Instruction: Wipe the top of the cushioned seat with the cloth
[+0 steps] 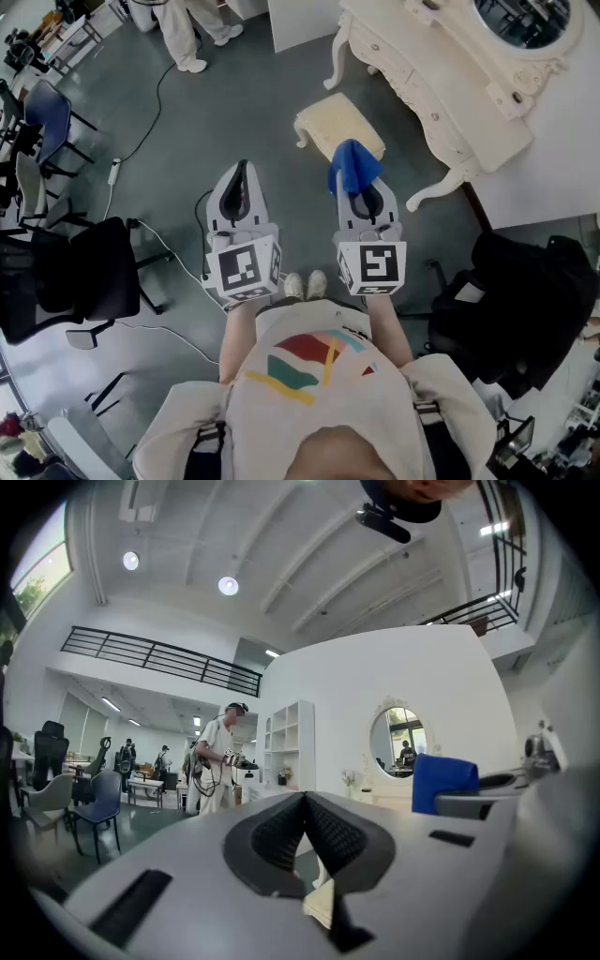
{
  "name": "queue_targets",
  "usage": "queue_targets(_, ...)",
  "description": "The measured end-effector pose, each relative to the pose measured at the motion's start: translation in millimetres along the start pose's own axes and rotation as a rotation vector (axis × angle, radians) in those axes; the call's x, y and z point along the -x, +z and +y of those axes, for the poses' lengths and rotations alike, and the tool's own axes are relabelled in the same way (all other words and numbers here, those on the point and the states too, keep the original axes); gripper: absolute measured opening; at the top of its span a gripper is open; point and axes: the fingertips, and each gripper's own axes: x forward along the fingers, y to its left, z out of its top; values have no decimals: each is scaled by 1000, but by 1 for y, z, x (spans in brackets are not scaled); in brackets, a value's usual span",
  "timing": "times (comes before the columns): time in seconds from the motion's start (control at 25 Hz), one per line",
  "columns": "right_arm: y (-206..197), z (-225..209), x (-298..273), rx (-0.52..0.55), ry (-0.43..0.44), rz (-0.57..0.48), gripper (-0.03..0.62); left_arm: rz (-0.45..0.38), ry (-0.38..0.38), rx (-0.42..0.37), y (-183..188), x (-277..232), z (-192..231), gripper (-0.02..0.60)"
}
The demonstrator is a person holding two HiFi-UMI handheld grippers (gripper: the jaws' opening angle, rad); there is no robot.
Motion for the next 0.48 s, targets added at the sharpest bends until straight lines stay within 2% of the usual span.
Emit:
queue_targets(0.16, -1, -10, -4, 2, 4, 1, 37, 0, 11, -5, -2, -3, -1, 5)
queue_targets(0.48, -4, 5, -4, 2, 86, -24, 37, -9, 12, -2, -8, -5, -9, 5)
